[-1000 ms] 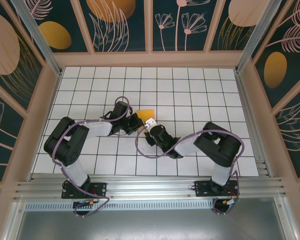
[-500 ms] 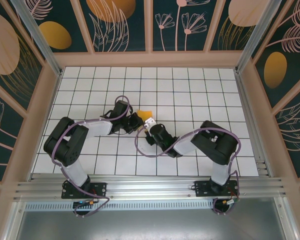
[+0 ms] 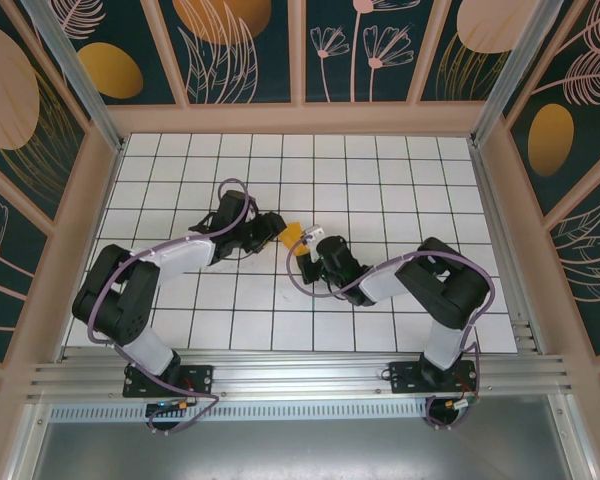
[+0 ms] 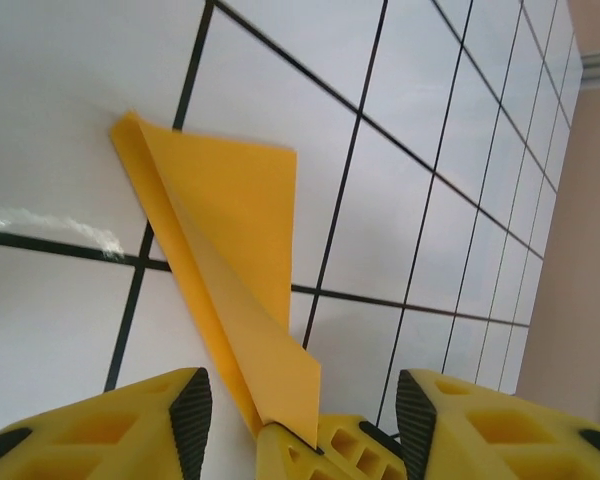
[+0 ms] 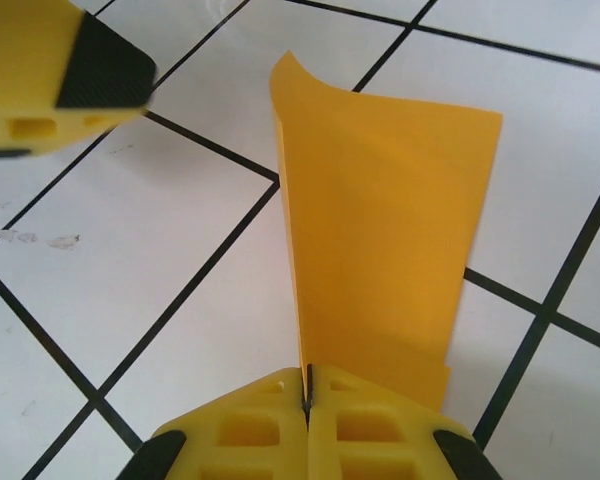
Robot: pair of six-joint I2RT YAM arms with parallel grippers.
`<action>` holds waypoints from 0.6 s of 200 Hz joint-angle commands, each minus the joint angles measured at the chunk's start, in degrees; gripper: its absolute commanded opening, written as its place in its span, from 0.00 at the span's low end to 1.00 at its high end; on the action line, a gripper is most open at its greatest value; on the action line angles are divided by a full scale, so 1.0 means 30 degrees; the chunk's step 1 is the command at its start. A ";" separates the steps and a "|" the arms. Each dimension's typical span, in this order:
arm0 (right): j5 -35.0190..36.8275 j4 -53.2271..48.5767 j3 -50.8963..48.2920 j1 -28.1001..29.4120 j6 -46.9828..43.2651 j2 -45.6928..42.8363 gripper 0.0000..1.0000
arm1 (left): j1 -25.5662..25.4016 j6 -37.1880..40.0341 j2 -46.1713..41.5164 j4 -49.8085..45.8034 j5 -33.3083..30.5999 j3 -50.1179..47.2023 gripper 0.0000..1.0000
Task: Fold a paper plane with a square sheet of paper (pick it up from the middle)
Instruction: Fold the wing for the fifth time at the center of the table.
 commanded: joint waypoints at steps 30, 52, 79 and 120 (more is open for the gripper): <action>-0.3770 0.1087 -0.0376 -0.0958 0.3074 -0.0192 0.00 | 0.0115 0.0776 -0.0732 0.1288 0.0058 -0.0744 0.57; -0.4749 0.1561 -0.0511 -0.1332 0.4068 -0.0063 0.00 | 0.0108 0.0885 -0.0619 0.2490 0.0881 -0.1259 0.56; -0.5645 0.2023 -0.0672 -0.1783 0.5206 0.0150 0.00 | 0.0079 0.0958 -0.0443 0.3931 0.1851 -0.1788 0.53; -0.6605 0.2361 -0.0714 -0.2239 0.6274 0.0601 0.00 | 0.0049 0.0870 0.0141 0.5573 0.3041 -0.2200 0.44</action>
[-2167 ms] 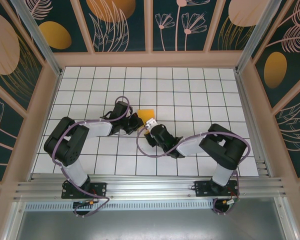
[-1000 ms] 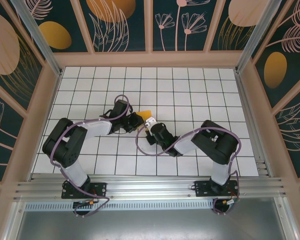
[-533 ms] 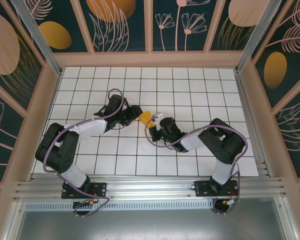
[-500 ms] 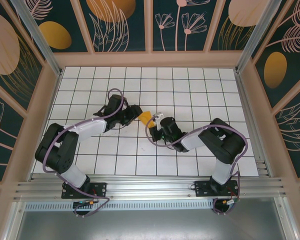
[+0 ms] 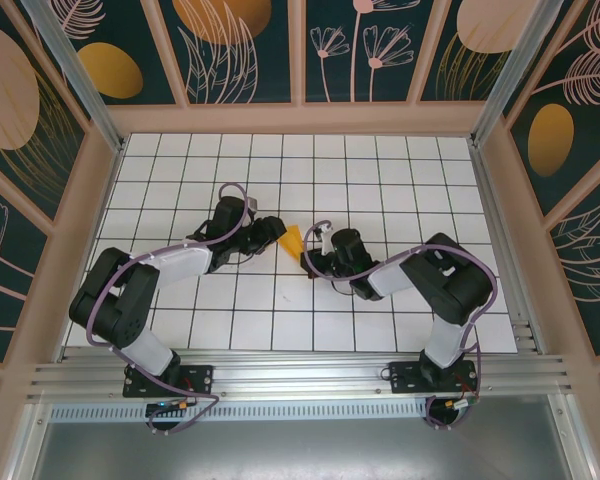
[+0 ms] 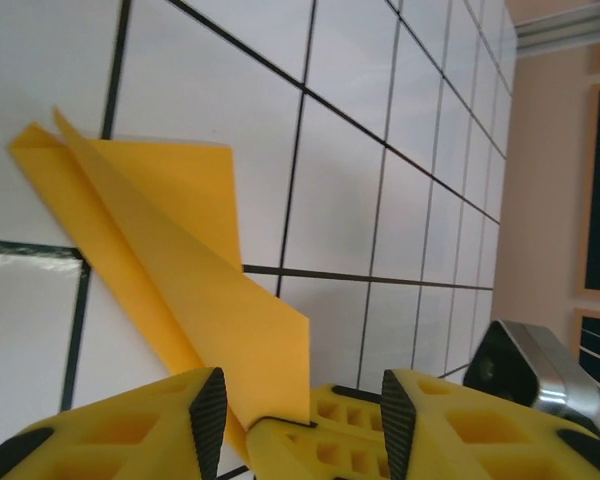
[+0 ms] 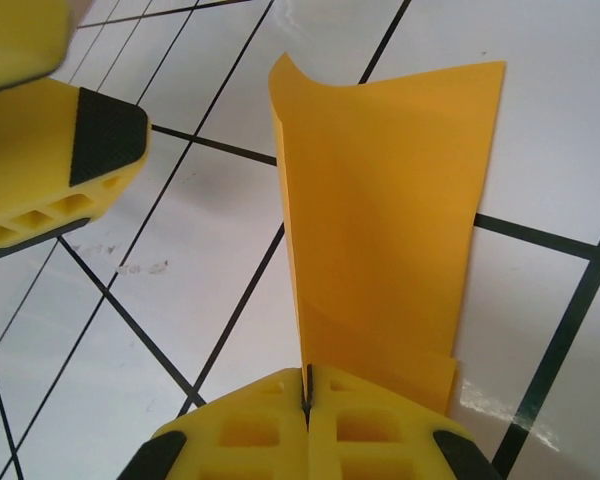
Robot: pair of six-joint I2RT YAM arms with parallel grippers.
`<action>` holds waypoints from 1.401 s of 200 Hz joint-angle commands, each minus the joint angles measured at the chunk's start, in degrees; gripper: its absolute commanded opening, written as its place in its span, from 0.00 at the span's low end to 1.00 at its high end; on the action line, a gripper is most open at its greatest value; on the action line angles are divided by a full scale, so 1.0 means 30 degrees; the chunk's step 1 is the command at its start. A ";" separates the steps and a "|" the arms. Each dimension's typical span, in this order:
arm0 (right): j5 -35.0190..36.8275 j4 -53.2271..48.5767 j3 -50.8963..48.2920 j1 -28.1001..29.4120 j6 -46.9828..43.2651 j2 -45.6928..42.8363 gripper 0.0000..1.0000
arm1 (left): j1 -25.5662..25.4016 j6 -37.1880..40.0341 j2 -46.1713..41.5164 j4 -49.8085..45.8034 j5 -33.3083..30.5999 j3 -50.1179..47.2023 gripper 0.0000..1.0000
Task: Fold a paper plane with a square sheet of paper (pick it up from the middle)
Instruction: Fold the wing for the fifth time at the center of the table.
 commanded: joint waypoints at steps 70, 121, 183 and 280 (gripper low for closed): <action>-0.2045 0.1066 -0.0203 -0.0472 0.1916 0.1027 0.06 | -0.0521 0.0609 0.2109 0.2186 0.2235 0.0346 0.40; -0.2324 0.0926 -0.0237 -0.0631 0.2178 0.1179 0.13 | -0.0617 0.0697 0.2910 0.2157 0.2428 0.0604 0.40; -0.3027 0.1007 -0.0208 -0.0912 0.2816 0.1266 0.20 | -0.0670 0.0807 0.2940 0.2164 0.2641 0.0952 0.39; -0.3495 0.0548 0.0023 -0.1229 0.2833 0.1718 0.18 | -0.0814 0.0383 0.1983 0.3359 0.3253 0.0618 0.39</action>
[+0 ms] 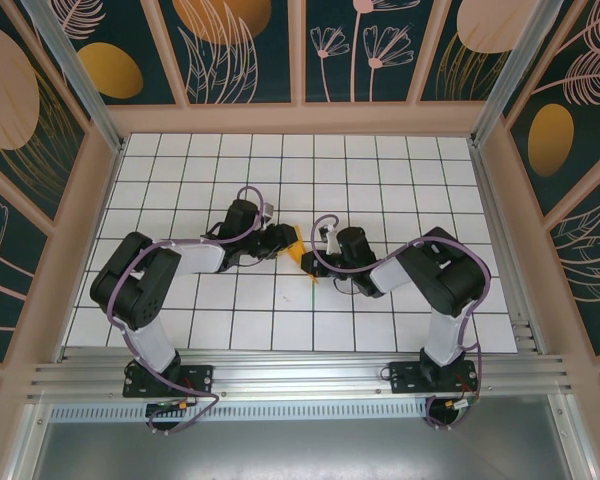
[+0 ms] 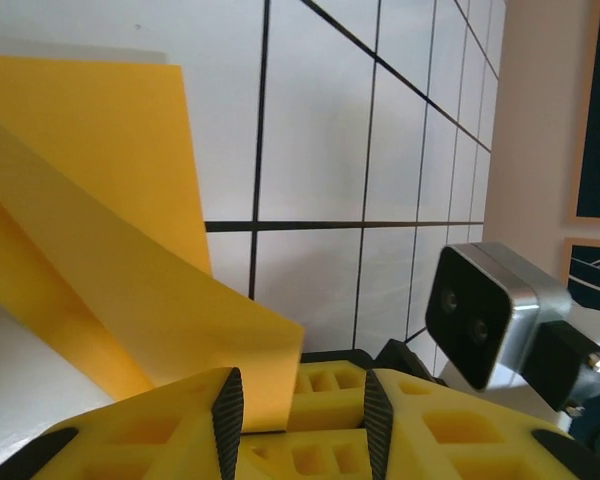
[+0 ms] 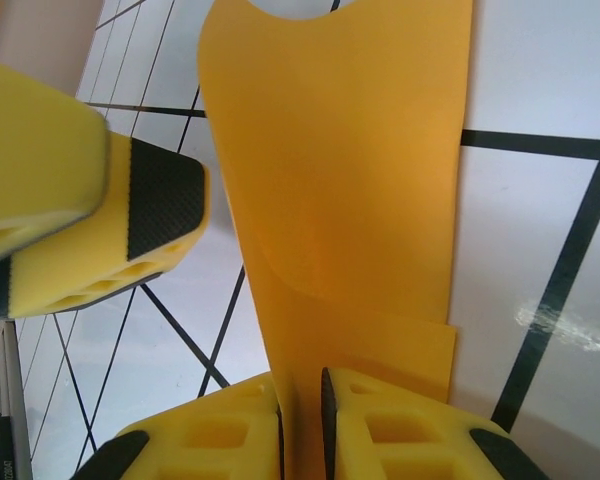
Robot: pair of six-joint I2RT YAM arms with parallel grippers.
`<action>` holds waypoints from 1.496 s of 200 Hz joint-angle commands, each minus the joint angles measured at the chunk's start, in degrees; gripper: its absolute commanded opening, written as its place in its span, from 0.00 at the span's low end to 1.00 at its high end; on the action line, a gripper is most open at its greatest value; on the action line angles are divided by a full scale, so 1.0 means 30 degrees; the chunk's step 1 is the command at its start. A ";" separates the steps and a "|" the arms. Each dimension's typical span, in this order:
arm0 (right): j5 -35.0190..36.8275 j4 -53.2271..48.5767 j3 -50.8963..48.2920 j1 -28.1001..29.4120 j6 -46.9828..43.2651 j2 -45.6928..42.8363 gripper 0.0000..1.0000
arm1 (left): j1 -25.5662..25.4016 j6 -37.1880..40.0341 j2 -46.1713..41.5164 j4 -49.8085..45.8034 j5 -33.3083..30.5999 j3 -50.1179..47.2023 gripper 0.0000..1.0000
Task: Fold a paper plane with a square sheet of paper (pick it up from the middle)
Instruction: Fold the wing for the fifth time at the center of the table.
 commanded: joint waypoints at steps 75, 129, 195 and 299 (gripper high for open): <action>-0.0344 -0.0412 0.0319 -0.0083 -0.0243 0.0436 0.20 | -0.0316 0.0606 0.1002 -0.0561 -0.0159 0.1262 0.38; -0.0661 -0.0652 0.0524 -0.0093 -0.0199 -0.0247 0.25 | -0.0305 0.1057 0.1388 -0.1656 -0.0736 0.1558 0.38; -0.0730 -0.0873 0.0667 -0.0217 0.0138 -0.0408 0.24 | -0.0320 0.1160 0.1441 -0.1897 -0.0877 0.1611 0.38; -0.1951 -0.0706 0.0819 -0.0783 0.2014 0.0952 0.05 | -0.0312 0.1117 0.0278 -0.0064 -0.0597 0.0988 0.40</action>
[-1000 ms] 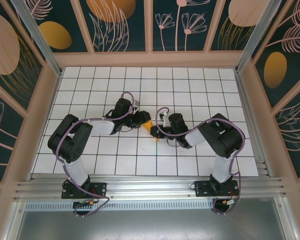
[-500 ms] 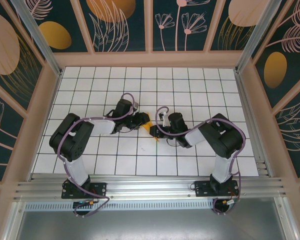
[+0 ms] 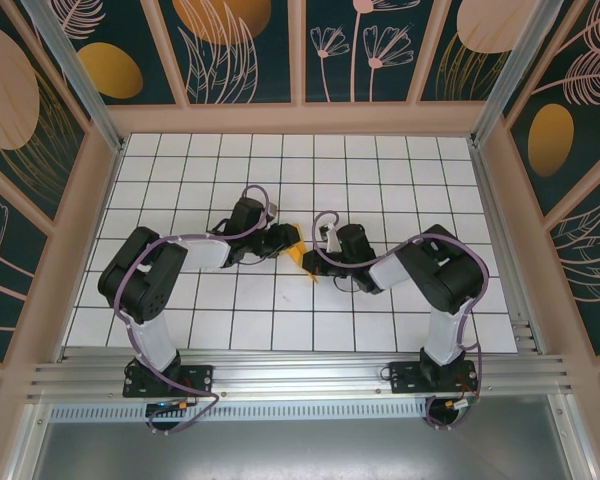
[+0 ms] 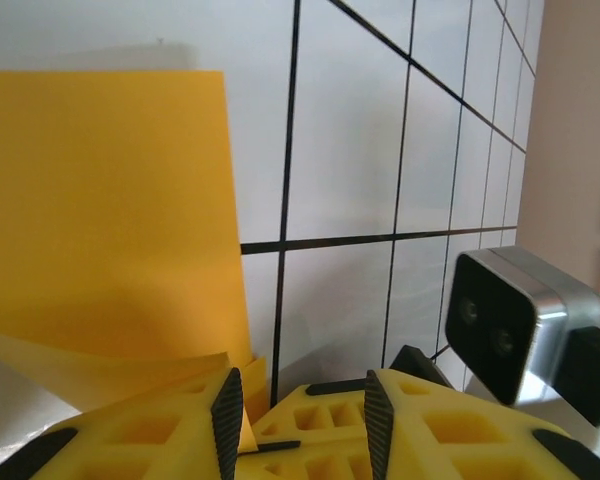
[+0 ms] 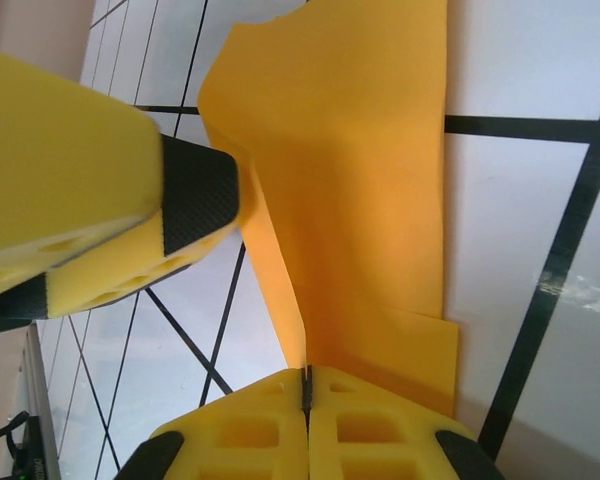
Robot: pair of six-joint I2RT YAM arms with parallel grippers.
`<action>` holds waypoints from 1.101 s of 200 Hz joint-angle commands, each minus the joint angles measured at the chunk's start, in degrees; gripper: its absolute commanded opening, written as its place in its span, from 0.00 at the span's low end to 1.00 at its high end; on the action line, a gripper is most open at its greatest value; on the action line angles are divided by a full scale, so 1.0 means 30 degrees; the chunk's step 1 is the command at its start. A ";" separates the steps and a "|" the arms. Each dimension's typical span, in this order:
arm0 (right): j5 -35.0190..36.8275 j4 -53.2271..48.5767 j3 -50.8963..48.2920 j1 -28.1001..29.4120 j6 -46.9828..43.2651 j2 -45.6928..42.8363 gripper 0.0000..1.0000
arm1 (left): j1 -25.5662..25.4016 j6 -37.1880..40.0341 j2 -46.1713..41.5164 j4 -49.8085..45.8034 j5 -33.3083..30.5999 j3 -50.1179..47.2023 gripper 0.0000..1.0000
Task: Fold a paper plane with a square sheet of paper (pick it up from the middle)
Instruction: Fold the wing for the fifth time at the center of the table.
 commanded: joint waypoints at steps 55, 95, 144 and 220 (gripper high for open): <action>-0.2313 0.1102 0.0086 -0.0901 0.2438 0.0333 0.01 | -0.0108 0.0376 -0.0754 0.1720 0.0260 -0.0410 0.40; -0.3063 0.1915 0.0022 -0.1286 0.3704 0.0383 0.00 | -0.0108 0.0395 -0.0519 0.2110 0.0421 -0.0602 0.37; -0.3270 0.2445 -0.0238 -0.1419 0.4798 0.0641 0.00 | -0.0107 0.0532 0.0078 0.2280 0.0482 -0.0429 0.36; -0.3117 0.1685 -0.0007 -0.2015 0.5380 0.1647 0.00 | -0.0107 0.0834 0.0484 0.2193 0.0363 -0.0546 0.35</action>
